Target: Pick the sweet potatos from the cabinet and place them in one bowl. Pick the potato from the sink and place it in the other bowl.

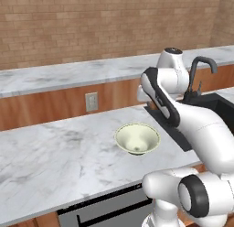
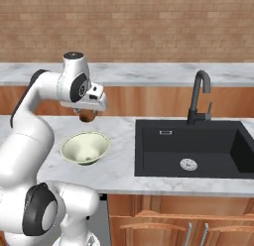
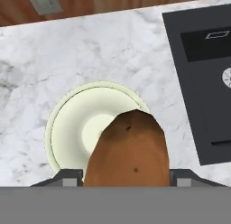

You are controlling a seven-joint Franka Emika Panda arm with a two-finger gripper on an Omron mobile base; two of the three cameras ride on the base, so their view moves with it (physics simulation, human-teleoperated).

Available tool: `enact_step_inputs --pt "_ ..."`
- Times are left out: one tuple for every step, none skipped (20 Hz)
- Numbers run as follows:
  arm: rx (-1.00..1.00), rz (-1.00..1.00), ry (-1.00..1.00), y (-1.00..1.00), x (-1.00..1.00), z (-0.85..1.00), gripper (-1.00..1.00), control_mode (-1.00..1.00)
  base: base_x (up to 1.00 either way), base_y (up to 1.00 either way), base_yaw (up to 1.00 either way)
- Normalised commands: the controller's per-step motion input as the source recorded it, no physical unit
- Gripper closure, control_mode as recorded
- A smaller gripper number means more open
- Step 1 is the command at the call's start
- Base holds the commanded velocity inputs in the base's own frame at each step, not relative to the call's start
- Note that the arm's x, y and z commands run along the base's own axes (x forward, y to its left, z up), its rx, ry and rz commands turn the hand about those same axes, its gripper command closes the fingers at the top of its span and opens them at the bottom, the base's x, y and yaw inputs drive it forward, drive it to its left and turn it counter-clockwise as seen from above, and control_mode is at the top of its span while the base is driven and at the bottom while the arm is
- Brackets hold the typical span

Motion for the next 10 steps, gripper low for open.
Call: enact_step_inputs --pt "0.00 0.00 0.17 0.49 0.40 -0.46 1.00 -1.00 0.00 0.00 0.00" --pt "0.00 0.00 0.16 0.44 0.44 -0.46 1.00 -1.00 0.00 0.00 0.00" --pt "0.00 0.00 0.19 0.41 0.33 -0.37 1.00 -1.00 0.00 0.00 0.00" --pt "0.00 0.02 0.19 0.19 0.41 -0.34 1.00 -1.00 0.00 0.00 0.00" --pt "0.00 0.05 0.17 0.07 0.19 -0.26 1.00 -1.00 0.00 0.00 0.00" --pt "0.00 0.11 0.12 0.00 0.00 -0.17 1.00 -1.00 0.00 0.00 0.00" --pt "0.00 0.12 0.08 0.00 0.00 -0.11 1.00 -1.00 0.00 0.00 0.00" --pt "0.00 0.13 0.07 0.00 0.00 -0.13 1.00 -1.00 0.00 0.00 0.00" --pt "0.00 0.13 0.07 0.00 0.00 -0.15 1.00 -1.00 0.00 0.00 0.00" --pt "0.00 0.14 0.07 0.00 0.00 -0.20 1.00 -1.00 0.00 0.00 0.00"
